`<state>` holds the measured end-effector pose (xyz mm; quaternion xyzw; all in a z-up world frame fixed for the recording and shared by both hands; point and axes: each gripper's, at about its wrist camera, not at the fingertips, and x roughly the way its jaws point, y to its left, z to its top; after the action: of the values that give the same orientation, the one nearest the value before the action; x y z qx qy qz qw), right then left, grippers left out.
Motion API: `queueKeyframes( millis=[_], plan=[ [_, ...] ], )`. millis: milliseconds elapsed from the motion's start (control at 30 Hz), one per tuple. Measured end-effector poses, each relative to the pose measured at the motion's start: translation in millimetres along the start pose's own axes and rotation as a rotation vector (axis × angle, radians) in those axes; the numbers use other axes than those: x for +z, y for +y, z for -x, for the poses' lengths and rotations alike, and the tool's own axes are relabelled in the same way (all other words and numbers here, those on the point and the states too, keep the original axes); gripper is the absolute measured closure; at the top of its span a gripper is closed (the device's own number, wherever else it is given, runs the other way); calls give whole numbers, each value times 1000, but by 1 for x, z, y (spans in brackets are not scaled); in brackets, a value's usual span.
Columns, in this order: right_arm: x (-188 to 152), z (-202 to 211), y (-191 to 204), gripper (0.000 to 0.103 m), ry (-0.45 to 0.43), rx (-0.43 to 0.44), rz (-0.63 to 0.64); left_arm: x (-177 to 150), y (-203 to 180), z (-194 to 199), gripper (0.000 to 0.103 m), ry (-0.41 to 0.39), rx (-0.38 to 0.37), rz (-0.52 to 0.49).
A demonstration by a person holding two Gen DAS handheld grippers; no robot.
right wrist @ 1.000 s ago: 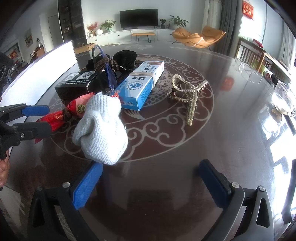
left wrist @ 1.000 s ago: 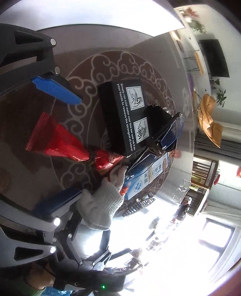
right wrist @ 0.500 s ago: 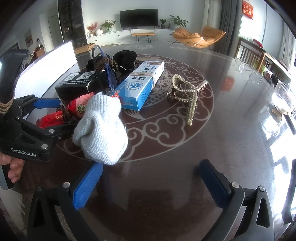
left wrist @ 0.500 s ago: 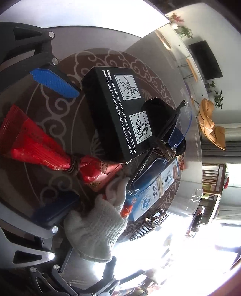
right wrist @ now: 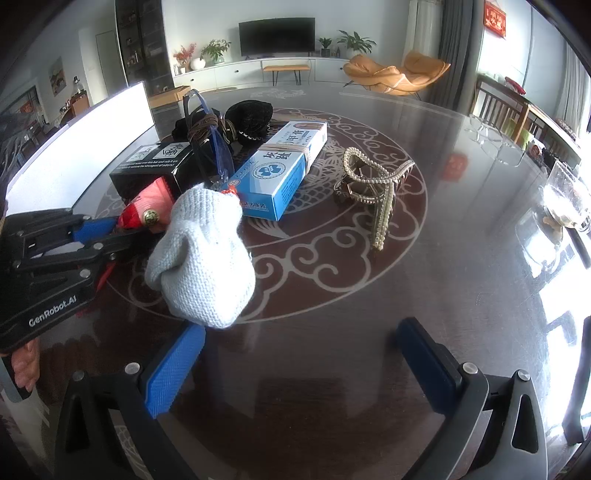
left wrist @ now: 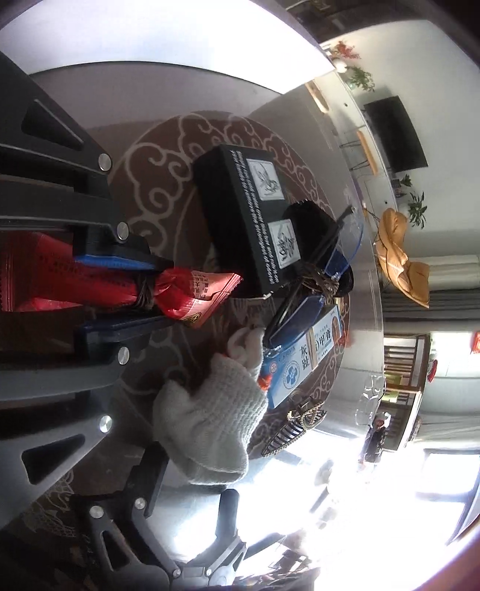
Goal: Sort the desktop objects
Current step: 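Grasp the red candy packet with the left tool while the right tool grasps the grey knit glove, then carry the red packet and grey glove over the bin with both tools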
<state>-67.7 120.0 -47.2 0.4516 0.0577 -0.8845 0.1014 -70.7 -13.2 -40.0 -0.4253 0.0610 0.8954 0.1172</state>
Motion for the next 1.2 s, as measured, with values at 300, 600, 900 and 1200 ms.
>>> queueKeyframes(
  millis=[300, 600, 900, 1200],
  plan=[
    [6, 16, 29, 0, -41, 163, 80, -46, 26, 38, 82, 15, 35, 132],
    [37, -6, 49, 62, 31, 191, 67, -61, 36, 62, 82, -18, 23, 202],
    [26, 60, 48, 62, -52, 254, 20, -46, 31, 136, 82, -148, -87, 254],
    [71, 123, 175, 62, -154, 526, 149, -55, 133, 250, 82, -256, 33, 361]
  ],
)
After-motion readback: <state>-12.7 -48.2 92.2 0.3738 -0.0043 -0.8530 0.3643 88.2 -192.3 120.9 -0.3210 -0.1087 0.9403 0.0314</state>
